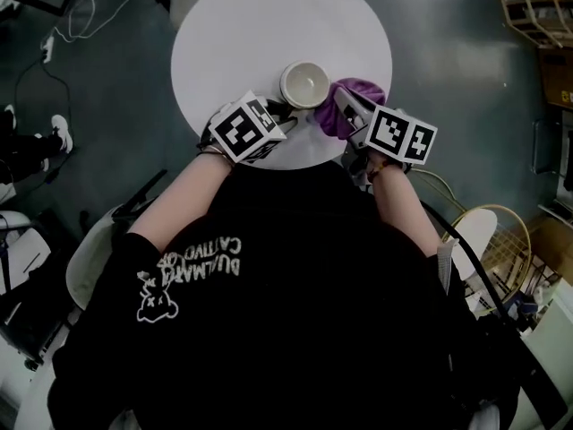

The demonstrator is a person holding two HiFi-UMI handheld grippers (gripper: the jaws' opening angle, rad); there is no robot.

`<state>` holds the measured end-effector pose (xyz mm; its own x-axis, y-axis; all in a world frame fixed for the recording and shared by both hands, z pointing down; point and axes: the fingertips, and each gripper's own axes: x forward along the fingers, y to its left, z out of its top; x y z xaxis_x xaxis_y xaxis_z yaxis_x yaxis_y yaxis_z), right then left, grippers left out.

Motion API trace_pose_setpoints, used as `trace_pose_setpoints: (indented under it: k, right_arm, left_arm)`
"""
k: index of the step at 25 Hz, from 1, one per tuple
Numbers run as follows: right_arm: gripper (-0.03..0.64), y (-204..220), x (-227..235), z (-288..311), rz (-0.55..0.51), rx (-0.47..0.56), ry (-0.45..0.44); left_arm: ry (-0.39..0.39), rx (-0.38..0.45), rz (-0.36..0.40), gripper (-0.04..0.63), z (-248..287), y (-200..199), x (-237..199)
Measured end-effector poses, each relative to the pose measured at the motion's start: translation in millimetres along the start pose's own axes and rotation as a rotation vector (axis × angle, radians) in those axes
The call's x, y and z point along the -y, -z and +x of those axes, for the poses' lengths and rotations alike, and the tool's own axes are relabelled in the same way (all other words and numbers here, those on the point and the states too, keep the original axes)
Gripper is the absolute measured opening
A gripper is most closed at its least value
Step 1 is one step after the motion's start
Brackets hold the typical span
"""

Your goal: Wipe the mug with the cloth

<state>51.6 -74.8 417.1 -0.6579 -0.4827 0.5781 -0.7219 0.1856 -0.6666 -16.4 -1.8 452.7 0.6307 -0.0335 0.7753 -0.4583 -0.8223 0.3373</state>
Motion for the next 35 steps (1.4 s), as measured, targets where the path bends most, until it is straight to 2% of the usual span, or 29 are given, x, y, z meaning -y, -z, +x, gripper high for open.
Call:
trace_pose_setpoints:
  k: [8, 15, 25, 35]
  right_arm:
    - [0.043, -2.7, 6.6, 6.3, 0.005, -0.123, -0.174]
    - [0.041, -5.0, 5.5, 16.8, -0.104, -0.226, -0.253]
    - [0.043, -13.9, 8.3, 20.8, -0.169, -0.254, -0.297]
    - [0.043, -24.0, 7.2, 30.7, -0.258, -0.266, -0.286]
  left_arm:
    - [-0.012, -0.065, -0.051, 0.072, 6.1, -0.3, 0.7]
    - [-0.012, -0.076, -0.068, 0.072, 8.4, 4.4, -2.1]
    - [-0.011, -0.111, -0.081, 0.072, 9.5, 0.8, -1.7]
    - [-0.009, -0.124, -0.089, 0.071, 10.1, 0.7, -1.4]
